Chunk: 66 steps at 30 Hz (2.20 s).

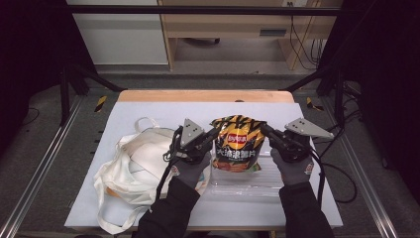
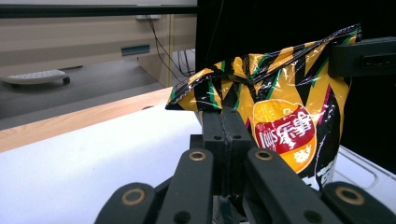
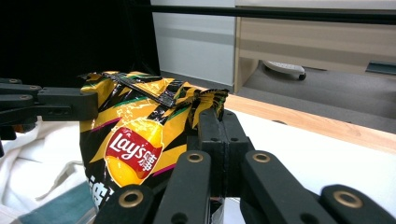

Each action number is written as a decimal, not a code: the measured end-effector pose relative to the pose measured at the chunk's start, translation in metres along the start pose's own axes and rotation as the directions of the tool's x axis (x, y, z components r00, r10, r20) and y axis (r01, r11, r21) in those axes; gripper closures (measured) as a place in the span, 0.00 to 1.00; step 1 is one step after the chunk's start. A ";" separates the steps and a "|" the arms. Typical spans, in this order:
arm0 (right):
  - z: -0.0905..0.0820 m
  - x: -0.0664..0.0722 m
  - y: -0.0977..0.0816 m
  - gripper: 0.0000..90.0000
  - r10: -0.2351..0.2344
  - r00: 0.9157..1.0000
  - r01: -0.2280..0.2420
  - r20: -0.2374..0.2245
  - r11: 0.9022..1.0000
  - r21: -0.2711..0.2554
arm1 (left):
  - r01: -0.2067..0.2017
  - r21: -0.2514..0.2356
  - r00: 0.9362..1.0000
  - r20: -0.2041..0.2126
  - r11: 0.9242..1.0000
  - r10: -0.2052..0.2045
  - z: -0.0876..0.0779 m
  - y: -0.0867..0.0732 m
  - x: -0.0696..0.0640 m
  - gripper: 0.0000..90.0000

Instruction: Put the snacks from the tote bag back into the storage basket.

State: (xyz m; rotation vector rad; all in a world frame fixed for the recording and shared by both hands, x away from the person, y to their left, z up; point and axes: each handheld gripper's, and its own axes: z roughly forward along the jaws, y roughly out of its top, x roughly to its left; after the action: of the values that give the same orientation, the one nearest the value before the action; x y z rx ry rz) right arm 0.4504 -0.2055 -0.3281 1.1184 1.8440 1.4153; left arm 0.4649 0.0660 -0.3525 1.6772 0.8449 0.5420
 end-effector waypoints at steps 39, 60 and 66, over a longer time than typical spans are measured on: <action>0.028 -0.006 -0.018 0.85 0.013 0.999 -0.014 0.049 1.000 0.023 | 0.027 0.045 0.999 -0.039 0.999 -0.026 0.022 -0.013 0.009 0.97; 0.036 -0.008 -0.021 0.50 -0.003 0.997 0.001 0.077 1.000 0.027 | 0.022 0.063 1.000 0.013 0.998 -0.023 0.020 -0.010 0.020 0.62; 0.026 -0.009 -0.020 0.38 -0.002 0.996 0.002 0.092 1.000 -0.003 | 0.006 0.079 0.999 0.041 0.997 -0.009 0.006 -0.005 0.030 0.49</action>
State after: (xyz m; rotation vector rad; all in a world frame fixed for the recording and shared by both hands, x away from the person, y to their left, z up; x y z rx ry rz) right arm 0.4706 -0.2019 -0.3553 1.1602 1.7778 1.3427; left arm 0.4874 0.0859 -0.3617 1.7505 0.8516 0.4731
